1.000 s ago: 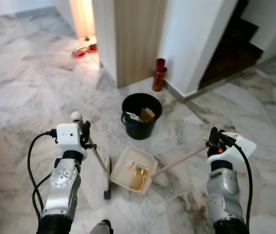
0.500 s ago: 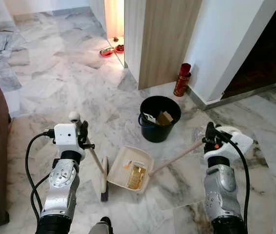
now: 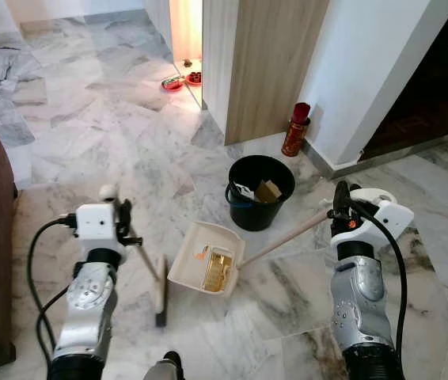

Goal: Sweep floor

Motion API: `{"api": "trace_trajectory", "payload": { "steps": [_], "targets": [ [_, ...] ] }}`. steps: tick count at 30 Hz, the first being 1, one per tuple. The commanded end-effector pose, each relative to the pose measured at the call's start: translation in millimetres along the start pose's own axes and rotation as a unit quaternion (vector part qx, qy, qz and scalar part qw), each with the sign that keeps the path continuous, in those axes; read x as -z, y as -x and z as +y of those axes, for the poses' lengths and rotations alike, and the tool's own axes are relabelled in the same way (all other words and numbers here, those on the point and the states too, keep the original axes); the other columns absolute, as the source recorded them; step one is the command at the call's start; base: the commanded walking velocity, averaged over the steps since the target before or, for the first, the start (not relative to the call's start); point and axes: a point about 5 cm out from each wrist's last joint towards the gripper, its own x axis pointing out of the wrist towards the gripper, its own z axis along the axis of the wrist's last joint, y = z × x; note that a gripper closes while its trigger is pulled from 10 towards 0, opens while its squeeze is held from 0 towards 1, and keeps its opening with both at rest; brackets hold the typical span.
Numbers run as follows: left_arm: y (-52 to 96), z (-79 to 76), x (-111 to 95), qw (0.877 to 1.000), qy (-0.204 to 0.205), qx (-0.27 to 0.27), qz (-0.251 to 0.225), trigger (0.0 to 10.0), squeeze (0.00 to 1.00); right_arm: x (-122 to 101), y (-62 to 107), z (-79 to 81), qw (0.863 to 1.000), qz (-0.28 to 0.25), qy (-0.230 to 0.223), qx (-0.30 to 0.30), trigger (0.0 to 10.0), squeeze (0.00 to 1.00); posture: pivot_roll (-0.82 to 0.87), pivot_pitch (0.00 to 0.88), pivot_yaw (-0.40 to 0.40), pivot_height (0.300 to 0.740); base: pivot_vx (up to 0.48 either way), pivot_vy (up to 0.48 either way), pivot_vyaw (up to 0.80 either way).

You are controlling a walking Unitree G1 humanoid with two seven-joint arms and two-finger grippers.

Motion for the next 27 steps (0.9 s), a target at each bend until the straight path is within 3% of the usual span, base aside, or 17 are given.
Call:
{"api": "trace_trajectory", "payload": {
  "steps": [1,5,13,24,27],
  "targets": [
    [-2.1,7.1,-13,0.999,-0.023,-0.005,-0.035,10.0,0.00,-17,-4.8,2.8,0.999,-0.037,-0.006,-0.005,10.0,0.00,0.17,0.104,-0.069,0.740,0.000,0.000,0.00],
    [-3.1,7.4,-11,0.999,-0.045,0.004,-0.030,10.0,0.00,-22,-7.5,4.4,0.999,-0.045,-0.010,-0.006,10.0,0.00,0.17,0.095,-0.068,0.740,0.000,0.000,0.00],
    [-1.4,-10.7,-1,0.998,-0.054,0.034,-0.015,10.0,0.00,-40,-15.3,16.7,0.996,-0.069,-0.059,-0.016,10.0,0.00,0.17,0.089,-0.066,0.740,0.000,0.000,0.00],
    [1.8,-32.1,4,0.997,-0.048,0.062,-0.012,10.0,0.00,-86,-24.8,42.6,0.984,-0.137,-0.101,-0.047,10.0,0.00,0.17,0.103,-0.068,0.740,0.000,0.000,0.00],
    [1.0,-36.1,3,0.997,-0.044,0.066,-0.014,10.0,0.00,-104,-27.6,50.5,0.981,-0.169,-0.076,-0.052,10.0,0.00,0.17,0.105,-0.067,0.740,0.000,0.000,0.00]
  ]
}}
